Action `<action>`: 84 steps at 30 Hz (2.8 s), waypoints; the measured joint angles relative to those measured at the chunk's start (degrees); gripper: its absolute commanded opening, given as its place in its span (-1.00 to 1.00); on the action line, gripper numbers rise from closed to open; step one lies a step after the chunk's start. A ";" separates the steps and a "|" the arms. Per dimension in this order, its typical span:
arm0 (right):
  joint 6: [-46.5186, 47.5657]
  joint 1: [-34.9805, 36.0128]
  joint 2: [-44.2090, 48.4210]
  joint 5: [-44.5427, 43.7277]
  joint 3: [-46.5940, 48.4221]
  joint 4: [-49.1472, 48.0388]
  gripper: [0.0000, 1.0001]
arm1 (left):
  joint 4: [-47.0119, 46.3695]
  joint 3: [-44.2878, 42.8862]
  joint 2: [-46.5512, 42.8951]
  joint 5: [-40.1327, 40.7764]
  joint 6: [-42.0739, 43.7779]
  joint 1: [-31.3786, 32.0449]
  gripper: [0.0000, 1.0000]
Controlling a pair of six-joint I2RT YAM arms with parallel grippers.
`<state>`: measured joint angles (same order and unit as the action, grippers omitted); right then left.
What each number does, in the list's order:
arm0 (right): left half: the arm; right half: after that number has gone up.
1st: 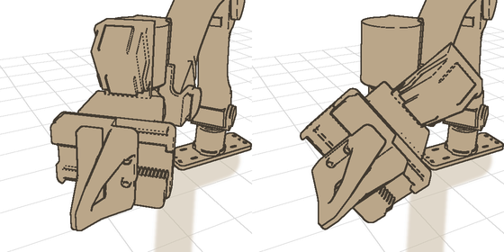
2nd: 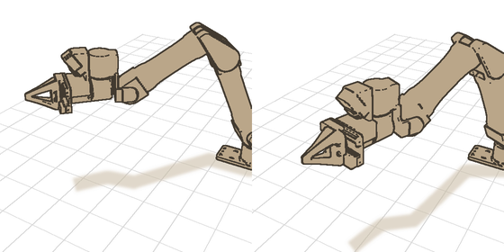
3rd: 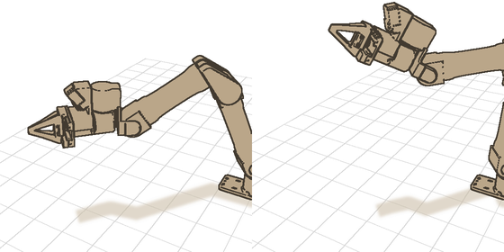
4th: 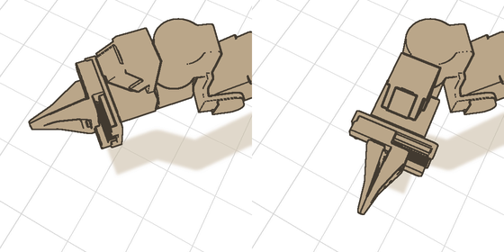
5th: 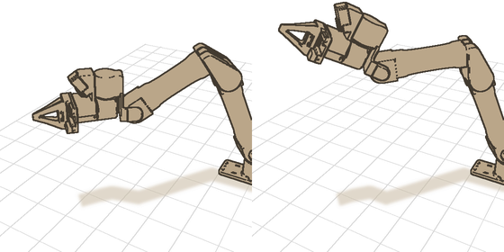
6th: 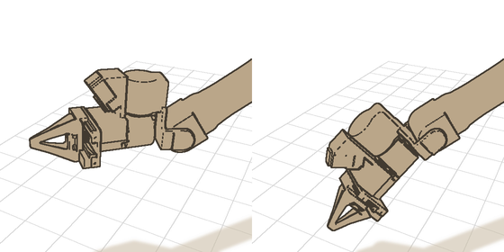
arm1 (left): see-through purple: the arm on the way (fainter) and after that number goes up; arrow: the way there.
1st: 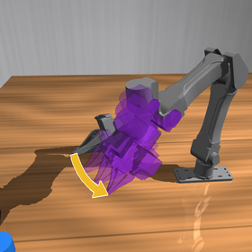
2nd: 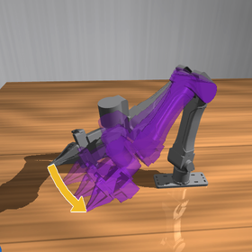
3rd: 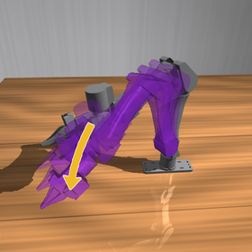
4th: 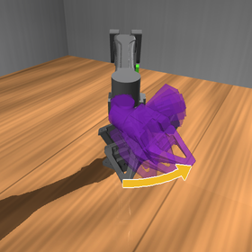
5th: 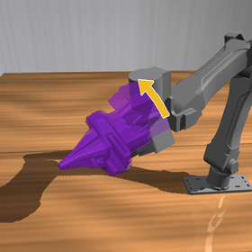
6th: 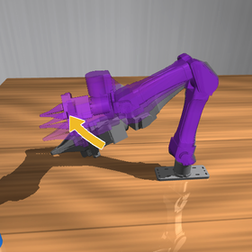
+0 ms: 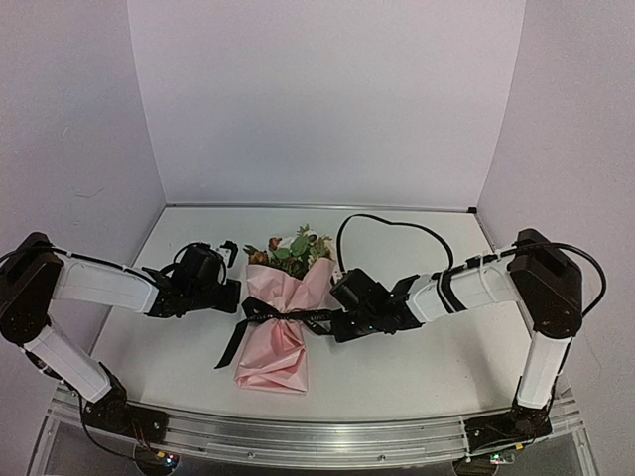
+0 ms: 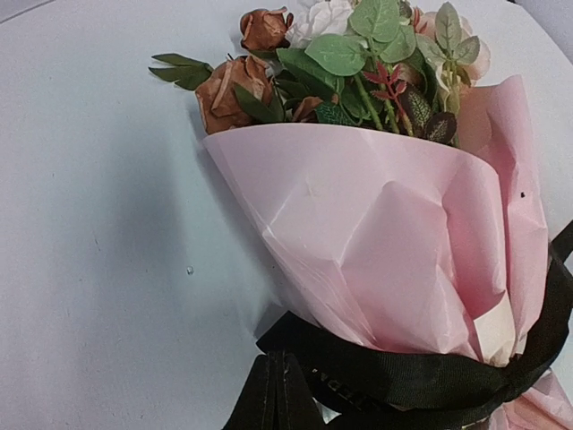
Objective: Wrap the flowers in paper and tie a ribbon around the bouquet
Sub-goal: Tie the half-tied ribbon around the folded bouquet.
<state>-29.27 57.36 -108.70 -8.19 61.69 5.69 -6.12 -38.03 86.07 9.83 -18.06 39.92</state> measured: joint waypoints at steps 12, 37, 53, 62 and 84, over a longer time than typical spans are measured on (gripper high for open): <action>0.98 -1.73 1.25 0.27 0.00 5.30 -1.00 | 0.69 1.43 1.19 -8.12 -0.34 -0.89 -0.10; 2.32 -5.60 2.55 5.50 0.00 9.01 -1.00 | -4.59 -0.54 9.72 -12.98 20.67 2.19 -0.14; 2.41 -5.60 5.08 5.91 -1.43 9.37 -1.00 | -8.59 -1.33 11.17 -8.47 17.54 2.45 -1.00; 2.27 -5.57 7.57 4.33 -1.51 13.14 -1.00 | 0.07 -3.50 8.08 -2.49 3.74 2.56 -1.00; 4.80 -0.71 7.58 -5.37 4.05 26.51 -1.00 | 11.61 -3.52 5.84 -4.20 -8.06 -0.74 -1.00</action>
<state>-24.47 56.65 -101.13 -13.56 65.74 32.20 5.49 -41.55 91.91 5.62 -26.12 39.18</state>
